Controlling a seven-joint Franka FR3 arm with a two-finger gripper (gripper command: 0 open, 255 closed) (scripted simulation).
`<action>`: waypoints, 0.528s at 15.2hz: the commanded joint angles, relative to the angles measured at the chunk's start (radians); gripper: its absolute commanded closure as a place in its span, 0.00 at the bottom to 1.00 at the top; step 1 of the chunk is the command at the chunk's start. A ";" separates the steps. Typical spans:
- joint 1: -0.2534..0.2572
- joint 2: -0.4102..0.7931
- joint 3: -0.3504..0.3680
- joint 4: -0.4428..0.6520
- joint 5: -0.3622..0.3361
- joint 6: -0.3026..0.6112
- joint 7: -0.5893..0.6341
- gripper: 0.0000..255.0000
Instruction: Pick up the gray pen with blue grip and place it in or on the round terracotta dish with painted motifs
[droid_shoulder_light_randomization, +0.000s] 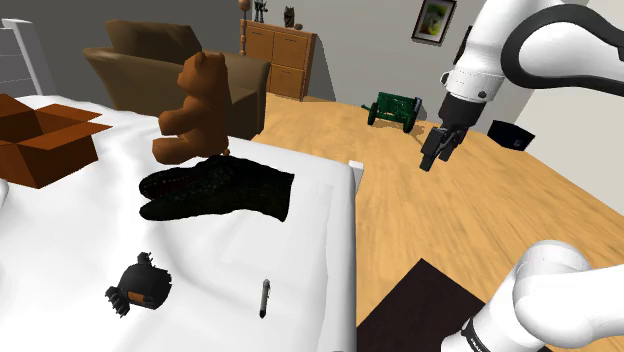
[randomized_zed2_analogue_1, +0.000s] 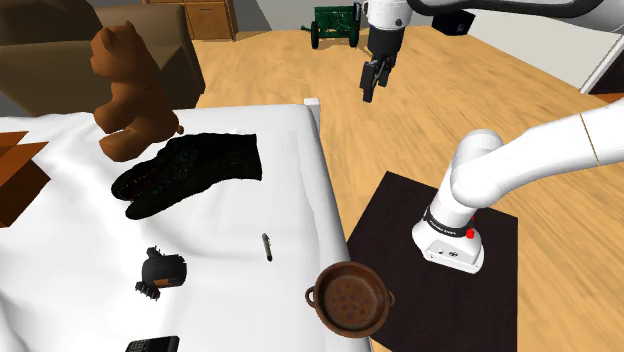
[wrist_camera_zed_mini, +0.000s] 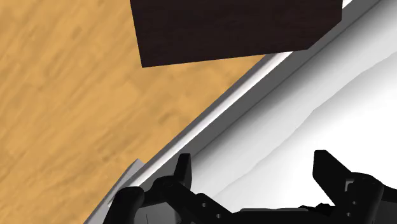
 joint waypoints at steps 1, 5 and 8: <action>0.000 0.000 0.000 0.000 0.000 0.000 0.000 0.00; 0.056 0.100 0.021 -0.003 0.019 0.099 -0.061 0.00; 0.097 0.177 0.038 0.003 0.032 0.168 -0.107 0.00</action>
